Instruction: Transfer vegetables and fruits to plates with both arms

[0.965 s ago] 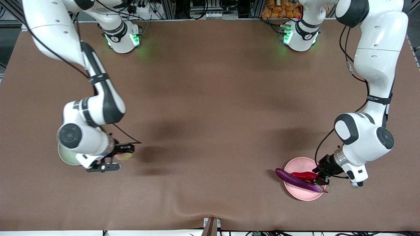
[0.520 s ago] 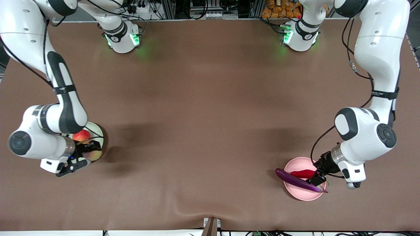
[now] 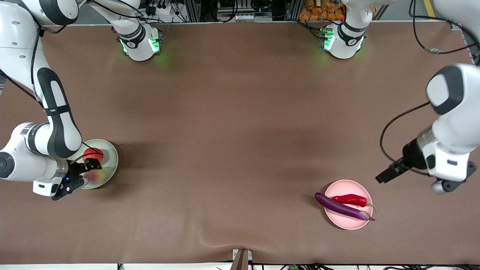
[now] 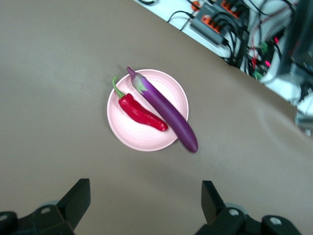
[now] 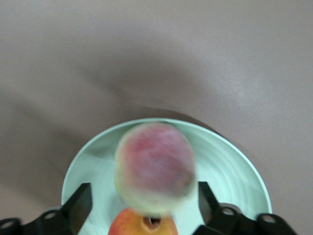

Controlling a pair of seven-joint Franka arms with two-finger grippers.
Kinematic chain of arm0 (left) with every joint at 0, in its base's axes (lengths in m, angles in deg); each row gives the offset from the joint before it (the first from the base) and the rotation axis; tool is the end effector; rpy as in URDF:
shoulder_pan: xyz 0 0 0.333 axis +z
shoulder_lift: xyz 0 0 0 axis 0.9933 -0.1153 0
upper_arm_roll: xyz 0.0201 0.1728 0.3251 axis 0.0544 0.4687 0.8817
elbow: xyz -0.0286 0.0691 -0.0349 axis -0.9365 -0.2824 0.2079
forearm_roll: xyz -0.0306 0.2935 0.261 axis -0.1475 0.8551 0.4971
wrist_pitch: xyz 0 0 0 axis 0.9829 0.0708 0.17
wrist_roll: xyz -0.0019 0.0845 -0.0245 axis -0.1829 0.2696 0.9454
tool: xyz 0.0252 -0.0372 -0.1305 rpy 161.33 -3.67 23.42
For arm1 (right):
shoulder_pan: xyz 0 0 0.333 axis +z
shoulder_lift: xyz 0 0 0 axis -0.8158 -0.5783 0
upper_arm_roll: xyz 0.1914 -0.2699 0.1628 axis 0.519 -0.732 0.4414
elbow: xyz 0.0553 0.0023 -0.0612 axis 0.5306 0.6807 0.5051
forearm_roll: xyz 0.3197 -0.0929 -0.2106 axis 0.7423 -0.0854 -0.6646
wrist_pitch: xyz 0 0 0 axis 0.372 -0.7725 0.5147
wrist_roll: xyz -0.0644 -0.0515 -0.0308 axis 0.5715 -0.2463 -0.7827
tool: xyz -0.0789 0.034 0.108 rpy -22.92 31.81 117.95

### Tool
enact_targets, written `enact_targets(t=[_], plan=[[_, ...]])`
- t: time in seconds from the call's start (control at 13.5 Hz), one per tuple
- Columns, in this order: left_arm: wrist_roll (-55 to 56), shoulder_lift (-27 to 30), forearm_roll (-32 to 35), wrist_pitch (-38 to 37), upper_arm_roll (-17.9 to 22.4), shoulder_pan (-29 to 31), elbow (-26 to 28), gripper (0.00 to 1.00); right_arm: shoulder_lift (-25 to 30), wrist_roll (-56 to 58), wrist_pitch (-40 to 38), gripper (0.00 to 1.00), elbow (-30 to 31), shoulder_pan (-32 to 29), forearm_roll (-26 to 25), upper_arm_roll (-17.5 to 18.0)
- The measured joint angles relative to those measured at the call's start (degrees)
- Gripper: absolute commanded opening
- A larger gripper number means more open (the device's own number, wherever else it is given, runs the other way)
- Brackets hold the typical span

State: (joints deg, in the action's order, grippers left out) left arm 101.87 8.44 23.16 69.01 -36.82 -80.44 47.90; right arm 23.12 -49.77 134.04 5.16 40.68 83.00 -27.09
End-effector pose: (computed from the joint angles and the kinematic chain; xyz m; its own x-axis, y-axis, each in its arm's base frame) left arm 0.7032 -0.0780 0.5419 0.8900 0.4417 0.1129 0.4181 -0.8895 0.1844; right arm 0.7210 -0.1053 0.2470 0.8465 0.5261 -0.0813 0.5167 -0.8487 -0.1128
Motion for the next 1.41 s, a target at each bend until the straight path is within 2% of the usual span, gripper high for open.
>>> enact_targets(t=[0.3,0.52,0.82,0.97,1.19,1.41], plan=[[-8.9,6.2,0.0,-9.1,0.4,0.1,0.1,1.0,0.1,-3.4,-1.5,1.0,0.1,0.7,0.1,0.7],[-11.7,10.2,0.0,-14.7,0.5,0.2,0.2,1.0,2.5,-12.2,-8.3,1.0,-0.1,1.9,0.2,2.0],[-12.7,14.5,0.0,-20.2,0.5,0.2,0.4,1.0,13.1,-25.5,-17.5,1.0,1.6,7.5,1.4,2.4],[-14.0,15.9,0.0,-22.5,0.7,-0.3,0.7,1.0,19.7,-27.4,-18.5,1.0,5.3,8.0,5.1,2.1],[-14.3,17.5,0.1,-25.7,4.8,-5.0,1.6,1.0,27.3,-31.5,-20.9,1.0,8.8,8.3,7.0,0.3],[-17.4,19.9,0.1,-25.2,6.9,-5.7,5.6,1.0,32.8,-34.2,-23.1,1.0,9.5,10.1,7.2,-2.1]])
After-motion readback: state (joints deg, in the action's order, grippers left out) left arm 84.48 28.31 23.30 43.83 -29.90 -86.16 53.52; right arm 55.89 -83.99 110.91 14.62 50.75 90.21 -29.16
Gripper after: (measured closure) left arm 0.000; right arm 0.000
